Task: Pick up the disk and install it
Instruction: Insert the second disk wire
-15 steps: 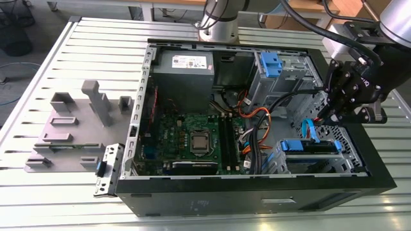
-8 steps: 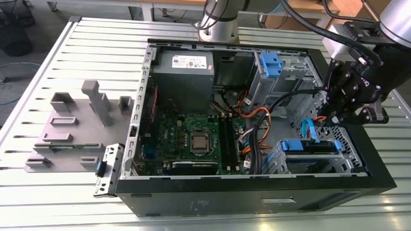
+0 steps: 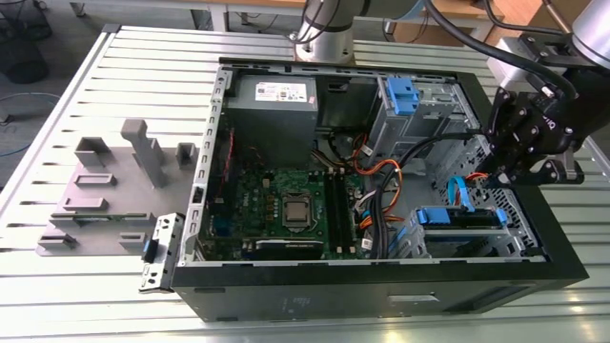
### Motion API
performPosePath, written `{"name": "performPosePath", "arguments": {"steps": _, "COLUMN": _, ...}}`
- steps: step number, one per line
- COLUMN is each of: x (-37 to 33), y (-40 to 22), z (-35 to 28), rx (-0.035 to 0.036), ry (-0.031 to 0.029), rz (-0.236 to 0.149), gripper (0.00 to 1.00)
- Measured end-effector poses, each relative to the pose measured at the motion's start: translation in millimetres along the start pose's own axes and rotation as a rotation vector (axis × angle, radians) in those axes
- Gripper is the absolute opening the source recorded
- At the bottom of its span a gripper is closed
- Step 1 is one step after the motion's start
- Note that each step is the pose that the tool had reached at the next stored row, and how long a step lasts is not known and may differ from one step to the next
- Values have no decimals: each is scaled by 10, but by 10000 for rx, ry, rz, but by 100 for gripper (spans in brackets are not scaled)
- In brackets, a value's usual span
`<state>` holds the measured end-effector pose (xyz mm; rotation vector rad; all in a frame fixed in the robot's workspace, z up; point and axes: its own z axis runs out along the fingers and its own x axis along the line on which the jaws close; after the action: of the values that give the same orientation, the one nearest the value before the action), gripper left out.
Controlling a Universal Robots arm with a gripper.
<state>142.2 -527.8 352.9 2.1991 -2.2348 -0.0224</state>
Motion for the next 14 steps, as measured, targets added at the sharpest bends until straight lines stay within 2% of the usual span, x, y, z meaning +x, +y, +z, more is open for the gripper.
{"name": "performPosePath", "arguments": {"steps": 7, "x": -2, "y": -120, "z": 15, "rx": 0, "ry": 5, "rz": 0, "gripper": 31}}
{"name": "performPosePath", "arguments": {"steps": 10, "x": -3, "y": -164, "z": 33, "rx": -3, "ry": 27, "rz": 0, "gripper": 31}}
{"name": "performPosePath", "arguments": {"steps": 14, "x": -2, "y": -171, "z": 78, "rx": -12, "ry": 56, "rz": 2, "gripper": 31}}
